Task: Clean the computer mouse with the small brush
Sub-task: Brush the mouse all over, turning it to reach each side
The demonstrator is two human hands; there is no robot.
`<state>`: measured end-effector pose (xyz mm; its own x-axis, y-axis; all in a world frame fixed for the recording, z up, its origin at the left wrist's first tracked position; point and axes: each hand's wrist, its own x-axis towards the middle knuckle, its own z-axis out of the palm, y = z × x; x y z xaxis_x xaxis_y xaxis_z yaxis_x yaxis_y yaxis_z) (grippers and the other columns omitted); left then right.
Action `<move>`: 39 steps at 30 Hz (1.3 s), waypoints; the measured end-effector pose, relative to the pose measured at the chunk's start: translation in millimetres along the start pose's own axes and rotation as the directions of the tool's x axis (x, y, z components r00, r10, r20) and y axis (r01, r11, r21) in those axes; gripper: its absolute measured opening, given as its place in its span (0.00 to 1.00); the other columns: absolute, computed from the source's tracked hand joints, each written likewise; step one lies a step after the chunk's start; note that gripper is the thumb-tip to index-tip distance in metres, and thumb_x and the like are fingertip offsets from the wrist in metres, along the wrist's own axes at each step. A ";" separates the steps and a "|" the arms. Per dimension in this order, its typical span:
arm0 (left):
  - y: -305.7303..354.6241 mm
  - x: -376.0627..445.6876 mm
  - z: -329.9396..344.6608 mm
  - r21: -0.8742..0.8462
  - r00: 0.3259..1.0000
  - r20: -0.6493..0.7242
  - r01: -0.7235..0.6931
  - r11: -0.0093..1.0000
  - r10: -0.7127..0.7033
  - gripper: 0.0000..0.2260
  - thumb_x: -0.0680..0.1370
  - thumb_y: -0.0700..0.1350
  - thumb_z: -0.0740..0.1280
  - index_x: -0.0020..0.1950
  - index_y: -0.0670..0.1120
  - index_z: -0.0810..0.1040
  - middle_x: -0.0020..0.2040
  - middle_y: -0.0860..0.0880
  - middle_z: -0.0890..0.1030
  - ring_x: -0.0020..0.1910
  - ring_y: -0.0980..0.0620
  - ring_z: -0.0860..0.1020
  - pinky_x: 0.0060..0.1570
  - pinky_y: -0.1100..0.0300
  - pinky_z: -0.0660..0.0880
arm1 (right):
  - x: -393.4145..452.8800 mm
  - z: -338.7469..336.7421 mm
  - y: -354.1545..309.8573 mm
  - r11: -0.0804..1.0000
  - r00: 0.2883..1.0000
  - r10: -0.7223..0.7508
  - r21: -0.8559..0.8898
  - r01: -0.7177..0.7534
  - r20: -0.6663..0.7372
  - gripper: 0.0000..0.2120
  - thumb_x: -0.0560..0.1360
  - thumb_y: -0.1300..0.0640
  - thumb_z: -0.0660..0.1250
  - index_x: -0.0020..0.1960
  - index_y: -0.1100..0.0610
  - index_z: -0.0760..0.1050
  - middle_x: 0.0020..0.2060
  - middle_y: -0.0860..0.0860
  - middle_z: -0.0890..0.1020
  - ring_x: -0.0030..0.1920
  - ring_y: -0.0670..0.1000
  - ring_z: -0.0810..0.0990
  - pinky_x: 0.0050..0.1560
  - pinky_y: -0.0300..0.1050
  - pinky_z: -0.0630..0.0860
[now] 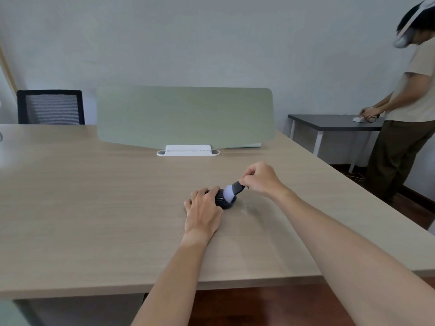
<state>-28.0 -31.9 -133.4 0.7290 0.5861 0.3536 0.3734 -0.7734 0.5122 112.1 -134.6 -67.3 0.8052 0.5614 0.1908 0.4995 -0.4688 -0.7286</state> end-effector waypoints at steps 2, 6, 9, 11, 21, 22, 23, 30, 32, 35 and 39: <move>0.2 0.4 1.7 0.034 1.000 -0.005 -0.004 0.999 0.004 0.22 0.70 0.37 0.57 0.60 0.56 0.73 0.54 0.54 0.75 0.59 0.47 0.68 0.60 0.52 0.63 | 3.0 -2.8 3.1 0.998 0.997 0.002 -0.070 -0.007 -0.082 0.06 0.67 0.63 0.67 0.37 0.65 0.81 0.35 0.55 0.83 0.37 0.54 0.78 0.35 0.45 0.76; 1.1 1.2 8.2 0.072 0.993 -0.109 -0.044 0.996 0.051 0.21 0.75 0.41 0.59 0.67 0.54 0.71 0.67 0.52 0.72 0.65 0.47 0.67 0.63 0.53 0.62 | 6.9 -9.1 0.1 0.997 0.985 0.012 -0.070 -0.025 -0.173 0.12 0.69 0.59 0.68 0.34 0.69 0.77 0.27 0.54 0.74 0.32 0.55 0.71 0.29 0.41 0.67; 2.9 1.3 9.6 0.078 0.984 -0.134 -0.105 0.991 0.115 0.16 0.76 0.48 0.61 0.63 0.55 0.74 0.64 0.55 0.75 0.62 0.49 0.69 0.60 0.54 0.64 | 5.2 -7.1 -4.8 0.999 0.977 0.031 0.019 -0.028 -0.213 0.15 0.69 0.57 0.70 0.33 0.70 0.77 0.26 0.55 0.73 0.28 0.55 0.72 0.29 0.42 0.70; 2.8 0.6 8.9 0.091 0.985 -0.107 -0.125 0.988 0.134 0.12 0.76 0.56 0.62 0.57 0.57 0.76 0.57 0.58 0.77 0.59 0.50 0.71 0.57 0.54 0.67 | 2.2 -1.3 -8.0 0.991 0.979 0.064 0.124 -0.040 -0.195 0.14 0.69 0.56 0.70 0.31 0.66 0.79 0.25 0.56 0.77 0.25 0.54 0.78 0.27 0.38 0.73; -0.7 -2.1 10.1 -0.160 0.989 -0.136 -0.072 0.984 0.051 0.24 0.68 0.59 0.74 0.53 0.47 0.70 0.53 0.50 0.73 0.53 0.47 0.76 0.50 0.55 0.73 | -1.7 -4.2 -11.4 0.978 0.979 0.202 -0.047 -0.203 -0.027 0.09 0.62 0.57 0.66 0.32 0.63 0.78 0.27 0.62 0.81 0.24 0.57 0.76 0.29 0.44 0.77; -0.2 -2.1 10.5 -0.143 0.989 -0.147 -0.047 0.989 0.025 0.27 0.67 0.61 0.74 0.55 0.47 0.69 0.54 0.50 0.72 0.54 0.46 0.75 0.52 0.55 0.73 | -0.9 -6.8 -11.9 0.978 0.978 0.205 -0.034 -0.207 -0.048 0.09 0.61 0.57 0.65 0.32 0.64 0.79 0.27 0.62 0.81 0.23 0.57 0.76 0.29 0.44 0.77; 0.4 -2.1 10.8 -0.097 0.987 -0.160 -0.010 0.995 -0.006 0.30 0.66 0.64 0.73 0.58 0.47 0.69 0.56 0.50 0.72 0.56 0.45 0.74 0.55 0.54 0.71 | -0.3 -8.0 -12.5 0.978 0.976 0.208 -0.004 -0.208 -0.060 0.09 0.61 0.58 0.65 0.32 0.64 0.80 0.27 0.61 0.82 0.23 0.56 0.77 0.28 0.42 0.76; -2.2 -1.0 11.3 -0.108 0.991 -0.112 0.060 0.992 -0.072 0.38 0.68 0.62 0.68 0.72 0.47 0.60 0.62 0.46 0.76 0.65 0.43 0.71 0.64 0.51 0.65 | -5.5 15.2 -13.7 0.976 0.991 0.137 0.172 -0.136 0.008 0.13 0.68 0.54 0.74 0.33 0.64 0.81 0.25 0.55 0.83 0.29 0.52 0.84 0.28 0.37 0.77; -2.5 -0.7 9.7 -0.161 0.992 -0.106 0.048 0.986 -0.066 0.36 0.69 0.57 0.68 0.73 0.46 0.59 0.62 0.46 0.77 0.66 0.43 0.71 0.65 0.51 0.66 | -6.7 15.6 -17.0 0.982 0.986 0.153 0.099 -0.159 0.066 0.12 0.67 0.53 0.73 0.32 0.62 0.80 0.26 0.57 0.83 0.24 0.51 0.81 0.26 0.37 0.76; -1.9 -1.0 7.6 -0.217 0.995 -0.089 0.025 0.976 -0.045 0.35 0.69 0.52 0.66 0.73 0.45 0.59 0.61 0.47 0.78 0.65 0.43 0.72 0.65 0.50 0.68 | -2.5 3.1 -21.3 0.973 0.972 0.221 0.049 -0.226 0.083 0.08 0.64 0.56 0.71 0.34 0.62 0.80 0.24 0.56 0.79 0.19 0.53 0.72 0.23 0.38 0.70; -1.7 0.1 6.8 -0.267 0.998 -0.047 0.016 0.964 -0.030 0.35 0.69 0.49 0.65 0.74 0.47 0.57 0.60 0.48 0.77 0.63 0.45 0.72 0.65 0.51 0.69 | 5.1 -7.8 -24.5 0.964 0.973 0.230 0.134 -0.229 0.006 0.07 0.65 0.58 0.70 0.33 0.61 0.77 0.22 0.55 0.76 0.19 0.52 0.72 0.23 0.38 0.71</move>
<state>-24.6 -32.1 -139.6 0.6898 0.6198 0.3743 0.2188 -0.6712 0.7082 106.4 -125.5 -43.3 0.8968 0.4423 0.0142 0.2543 -0.4889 -0.8344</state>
